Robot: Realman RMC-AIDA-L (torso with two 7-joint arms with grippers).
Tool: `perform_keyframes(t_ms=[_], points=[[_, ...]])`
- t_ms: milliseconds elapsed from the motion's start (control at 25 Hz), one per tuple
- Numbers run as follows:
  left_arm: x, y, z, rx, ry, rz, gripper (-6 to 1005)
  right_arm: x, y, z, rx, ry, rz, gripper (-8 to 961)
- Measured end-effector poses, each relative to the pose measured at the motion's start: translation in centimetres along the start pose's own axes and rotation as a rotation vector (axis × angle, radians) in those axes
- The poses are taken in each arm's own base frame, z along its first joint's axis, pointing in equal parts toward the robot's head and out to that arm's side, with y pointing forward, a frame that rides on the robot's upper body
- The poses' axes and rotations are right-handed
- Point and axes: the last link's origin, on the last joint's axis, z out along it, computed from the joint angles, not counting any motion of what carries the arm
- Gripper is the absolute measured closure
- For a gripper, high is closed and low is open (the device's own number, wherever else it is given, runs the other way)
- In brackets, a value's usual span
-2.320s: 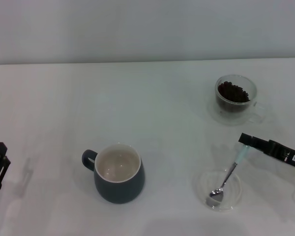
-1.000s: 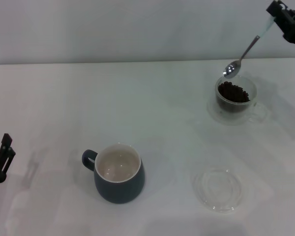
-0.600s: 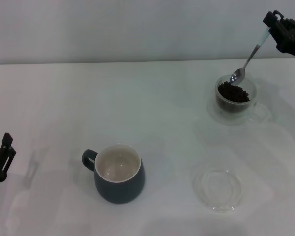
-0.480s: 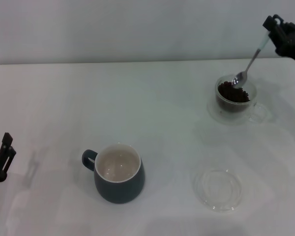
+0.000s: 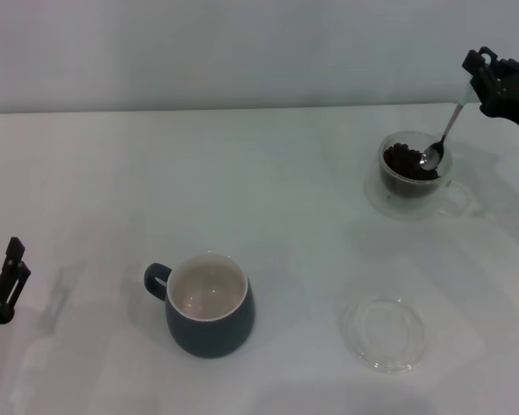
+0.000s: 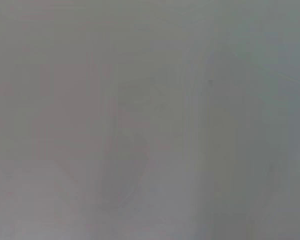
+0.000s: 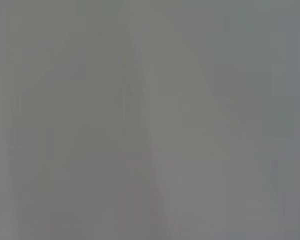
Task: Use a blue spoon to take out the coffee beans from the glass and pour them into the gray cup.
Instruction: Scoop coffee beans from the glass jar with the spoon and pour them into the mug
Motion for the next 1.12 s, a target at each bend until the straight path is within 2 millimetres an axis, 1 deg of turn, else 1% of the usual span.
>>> perform_keyframes(t_ms=[240,400,720,1120], points=[[-0.2,0.0,-0.1,-0.001,-0.013,0.000,224,0.8,0.1,0.2,0.018,0.031,0.002,776],[-0.2,0.0,-0.1,-0.002,-0.015,0.002,224,1.2,0.3,0.2,0.027,0.033,0.038,773],[-0.2,0.0,-0.1,-0.004,-0.016,0.004,223,1.7,0.2,0.1,0.071,0.023,0.203,768],[-0.2,-0.1,-0.1,-0.003,-0.015,0.005,223,2.4,-0.7,-0.1,0.151,0.047,0.408,761]])
